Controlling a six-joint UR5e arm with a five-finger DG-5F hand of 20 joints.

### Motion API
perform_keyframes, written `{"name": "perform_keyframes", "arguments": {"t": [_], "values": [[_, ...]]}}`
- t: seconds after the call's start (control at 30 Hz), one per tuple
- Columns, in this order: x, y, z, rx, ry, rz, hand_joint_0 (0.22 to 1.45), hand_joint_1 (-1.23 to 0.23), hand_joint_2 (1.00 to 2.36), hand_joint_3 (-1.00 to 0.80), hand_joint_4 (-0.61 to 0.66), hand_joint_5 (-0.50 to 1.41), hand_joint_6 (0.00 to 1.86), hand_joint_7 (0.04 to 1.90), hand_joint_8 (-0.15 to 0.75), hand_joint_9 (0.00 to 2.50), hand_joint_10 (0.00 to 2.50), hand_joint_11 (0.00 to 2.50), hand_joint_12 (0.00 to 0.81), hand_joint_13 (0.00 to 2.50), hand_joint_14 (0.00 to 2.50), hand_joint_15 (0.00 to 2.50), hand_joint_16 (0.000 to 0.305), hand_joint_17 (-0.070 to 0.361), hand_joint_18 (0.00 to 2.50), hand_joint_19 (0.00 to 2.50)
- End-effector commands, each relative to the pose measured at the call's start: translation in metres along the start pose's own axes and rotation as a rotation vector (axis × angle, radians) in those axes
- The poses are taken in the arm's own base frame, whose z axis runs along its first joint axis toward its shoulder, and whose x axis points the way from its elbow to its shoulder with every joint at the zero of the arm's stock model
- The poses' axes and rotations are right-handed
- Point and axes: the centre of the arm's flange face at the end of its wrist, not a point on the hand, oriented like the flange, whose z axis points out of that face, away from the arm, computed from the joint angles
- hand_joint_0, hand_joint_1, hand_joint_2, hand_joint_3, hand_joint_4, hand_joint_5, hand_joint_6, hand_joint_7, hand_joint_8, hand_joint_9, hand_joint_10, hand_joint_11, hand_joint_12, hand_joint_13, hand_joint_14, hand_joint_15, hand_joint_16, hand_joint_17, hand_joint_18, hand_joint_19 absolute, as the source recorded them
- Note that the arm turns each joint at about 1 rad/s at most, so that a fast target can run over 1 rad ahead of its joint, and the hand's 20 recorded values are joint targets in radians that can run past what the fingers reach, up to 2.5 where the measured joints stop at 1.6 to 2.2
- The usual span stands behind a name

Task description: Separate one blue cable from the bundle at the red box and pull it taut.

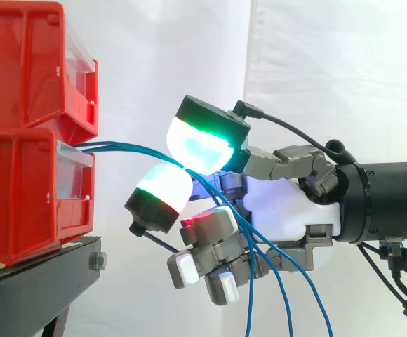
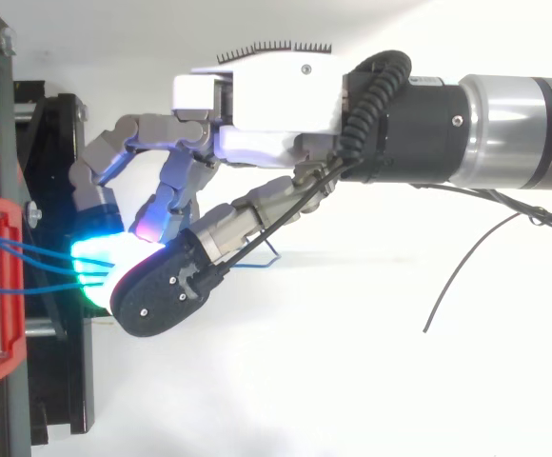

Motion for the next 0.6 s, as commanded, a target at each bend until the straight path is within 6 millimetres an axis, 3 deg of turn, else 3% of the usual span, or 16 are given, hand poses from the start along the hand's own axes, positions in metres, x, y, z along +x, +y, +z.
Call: {"name": "perform_keyframes", "arguments": {"t": [0.0,0.2,0.37,0.57], "values": [[-0.002,0.000,0.000,0.001,-0.001,0.000,0.73,-0.81,1.00,-0.50,0.10,-0.21,0.92,1.07,0.316,1.15,0.02,1.30,0.381,0.88,0.03,0.69,0.047,0.107,0.92,0.79],[-0.002,-0.003,-0.002,0.007,-0.002,0.001,0.62,-0.78,1.00,-0.50,0.11,-0.21,0.92,1.05,0.319,1.16,0.02,1.30,0.388,0.89,0.03,0.70,0.048,0.107,0.92,0.82],[-0.002,-0.006,-0.002,0.007,-0.001,0.001,0.50,-0.86,1.00,-0.50,0.12,-0.21,0.91,1.05,0.344,1.14,0.02,1.29,0.417,0.89,0.03,0.71,0.053,0.119,0.95,0.82],[-0.001,-0.014,-0.006,0.019,0.002,0.001,0.48,-0.77,1.00,-0.50,0.11,-0.20,0.89,1.02,0.354,1.17,0.02,1.27,0.424,0.90,0.02,0.71,0.055,0.124,0.96,0.84]]}}
